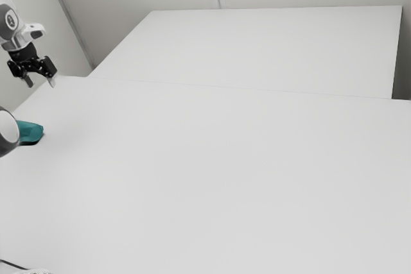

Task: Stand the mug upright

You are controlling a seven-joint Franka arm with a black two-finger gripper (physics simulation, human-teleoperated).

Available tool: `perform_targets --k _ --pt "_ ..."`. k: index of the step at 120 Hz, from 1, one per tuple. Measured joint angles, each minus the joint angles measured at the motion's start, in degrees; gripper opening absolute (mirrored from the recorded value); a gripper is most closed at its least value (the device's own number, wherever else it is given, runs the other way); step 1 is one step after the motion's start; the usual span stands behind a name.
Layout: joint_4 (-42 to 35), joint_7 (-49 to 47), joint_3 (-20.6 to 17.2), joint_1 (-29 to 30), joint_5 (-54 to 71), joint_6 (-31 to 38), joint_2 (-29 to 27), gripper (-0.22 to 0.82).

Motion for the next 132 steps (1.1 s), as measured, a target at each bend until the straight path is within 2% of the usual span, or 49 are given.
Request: perform_targets --k 24,67,116,132 --pt "4.7 6.1 -6.8 10.8 0.6 2.7 5.8 0.6" --pt "8.6 15.2 -14.6 21.9 0.8 5.5 13.8 0.6" --pt "10.0 22.8 -17.0 28.6 0.9 9.2 14.9 0.6" --pt "10.0 24.6 -19.3 30.3 1.0 11.0 16.6 0.6"
